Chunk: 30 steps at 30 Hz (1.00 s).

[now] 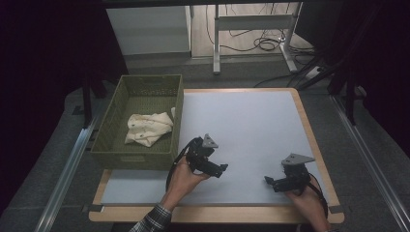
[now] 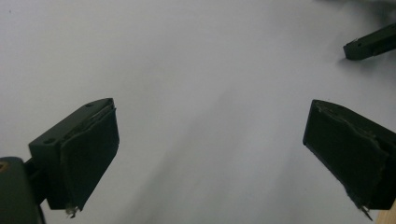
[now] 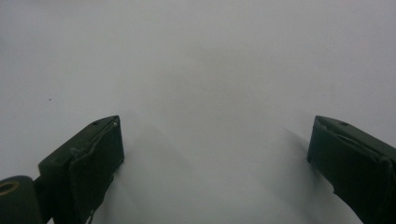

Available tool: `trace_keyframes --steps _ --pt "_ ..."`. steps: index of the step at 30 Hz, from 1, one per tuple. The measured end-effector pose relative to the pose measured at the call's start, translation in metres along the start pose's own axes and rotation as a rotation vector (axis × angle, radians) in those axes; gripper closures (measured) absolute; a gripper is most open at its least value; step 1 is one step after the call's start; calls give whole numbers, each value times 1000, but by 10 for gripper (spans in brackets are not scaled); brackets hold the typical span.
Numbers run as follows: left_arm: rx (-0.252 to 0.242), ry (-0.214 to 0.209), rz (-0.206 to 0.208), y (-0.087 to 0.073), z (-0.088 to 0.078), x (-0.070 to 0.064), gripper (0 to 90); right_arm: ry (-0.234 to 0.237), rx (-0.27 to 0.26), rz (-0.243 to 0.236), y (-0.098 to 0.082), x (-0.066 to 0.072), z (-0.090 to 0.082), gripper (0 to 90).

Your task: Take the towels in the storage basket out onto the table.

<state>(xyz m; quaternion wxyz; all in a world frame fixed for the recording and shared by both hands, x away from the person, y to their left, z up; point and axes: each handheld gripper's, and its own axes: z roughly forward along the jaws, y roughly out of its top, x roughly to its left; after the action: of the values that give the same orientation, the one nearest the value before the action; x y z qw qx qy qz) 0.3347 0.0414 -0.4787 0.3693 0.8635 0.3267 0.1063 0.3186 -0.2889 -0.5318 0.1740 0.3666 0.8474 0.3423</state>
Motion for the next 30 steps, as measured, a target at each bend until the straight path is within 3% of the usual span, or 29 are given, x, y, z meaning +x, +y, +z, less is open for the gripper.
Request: trace_keyframes --steps 19,30 --pt "7 -16 16 35 -15 16 35 1 1 -3 0 0 0 38" --pt "19 15 41 55 -26 28 33 1 0 -3 0 0 0 38"
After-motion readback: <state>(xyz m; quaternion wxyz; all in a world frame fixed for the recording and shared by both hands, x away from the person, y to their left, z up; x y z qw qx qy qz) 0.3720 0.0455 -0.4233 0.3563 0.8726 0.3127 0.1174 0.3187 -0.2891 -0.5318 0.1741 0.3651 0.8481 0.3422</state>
